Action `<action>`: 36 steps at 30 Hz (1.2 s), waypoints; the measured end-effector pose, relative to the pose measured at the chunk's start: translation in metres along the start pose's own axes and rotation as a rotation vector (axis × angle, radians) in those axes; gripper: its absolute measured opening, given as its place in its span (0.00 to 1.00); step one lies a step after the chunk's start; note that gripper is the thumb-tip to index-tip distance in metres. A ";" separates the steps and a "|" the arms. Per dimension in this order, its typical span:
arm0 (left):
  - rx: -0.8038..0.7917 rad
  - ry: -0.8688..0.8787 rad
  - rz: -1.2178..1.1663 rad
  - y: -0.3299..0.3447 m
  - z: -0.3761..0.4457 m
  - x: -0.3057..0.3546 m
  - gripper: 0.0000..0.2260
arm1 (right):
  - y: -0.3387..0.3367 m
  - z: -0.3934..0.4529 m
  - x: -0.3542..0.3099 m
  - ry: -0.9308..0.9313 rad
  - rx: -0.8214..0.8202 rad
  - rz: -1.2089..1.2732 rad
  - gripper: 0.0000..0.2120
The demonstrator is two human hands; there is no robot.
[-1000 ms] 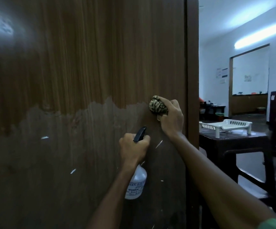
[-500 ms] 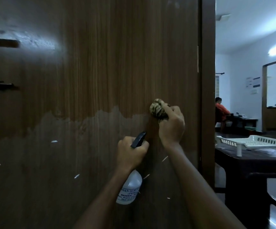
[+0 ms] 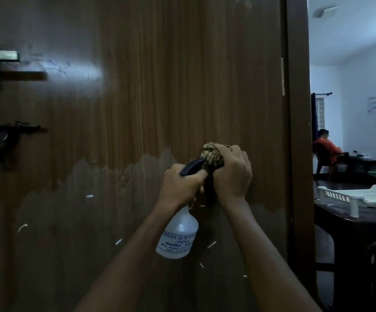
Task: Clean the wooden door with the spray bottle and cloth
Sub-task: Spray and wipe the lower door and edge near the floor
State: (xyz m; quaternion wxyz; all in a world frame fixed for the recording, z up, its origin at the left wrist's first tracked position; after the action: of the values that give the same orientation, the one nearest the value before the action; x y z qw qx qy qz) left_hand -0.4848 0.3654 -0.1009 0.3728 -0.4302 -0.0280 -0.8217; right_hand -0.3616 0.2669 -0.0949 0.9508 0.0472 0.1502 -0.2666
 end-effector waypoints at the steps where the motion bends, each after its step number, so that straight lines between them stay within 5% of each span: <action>1: 0.006 0.001 -0.012 0.000 -0.002 -0.003 0.11 | 0.004 -0.010 0.000 -0.005 0.014 -0.009 0.20; 6: 0.037 -0.047 0.016 -0.011 -0.007 -0.018 0.14 | 0.028 -0.122 0.012 -0.178 0.013 -0.061 0.23; 13: 0.039 -0.057 0.027 -0.039 -0.025 -0.028 0.12 | 0.017 -0.016 -0.053 -0.093 -0.029 0.040 0.24; 20: 0.048 -0.042 0.049 -0.065 -0.038 -0.026 0.14 | 0.041 -0.139 -0.025 -0.346 -0.085 -0.039 0.27; 27: 0.039 -0.049 -0.005 -0.081 -0.039 -0.028 0.11 | 0.031 -0.021 -0.091 -0.183 -0.133 0.028 0.24; 33: 0.051 -0.059 -0.029 -0.087 -0.041 -0.031 0.13 | 0.049 -0.131 -0.059 -0.312 -0.100 -0.031 0.20; 36: 0.032 -0.079 -0.037 -0.095 -0.043 -0.032 0.12 | 0.050 -0.115 -0.063 -0.396 -0.098 -0.046 0.23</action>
State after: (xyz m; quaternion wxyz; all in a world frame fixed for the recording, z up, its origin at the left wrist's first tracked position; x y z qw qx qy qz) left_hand -0.5642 0.4368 -0.1250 0.3630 -0.4557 -0.0639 -0.8103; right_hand -0.4164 0.3605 -0.1845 0.9567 -0.0559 -0.0260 -0.2846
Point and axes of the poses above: each hand's wrist, its own z-axis towards the middle knuckle, its own y-axis out of the palm, x = y × z, the point moved 3 cm from there along z, towards the middle knuckle
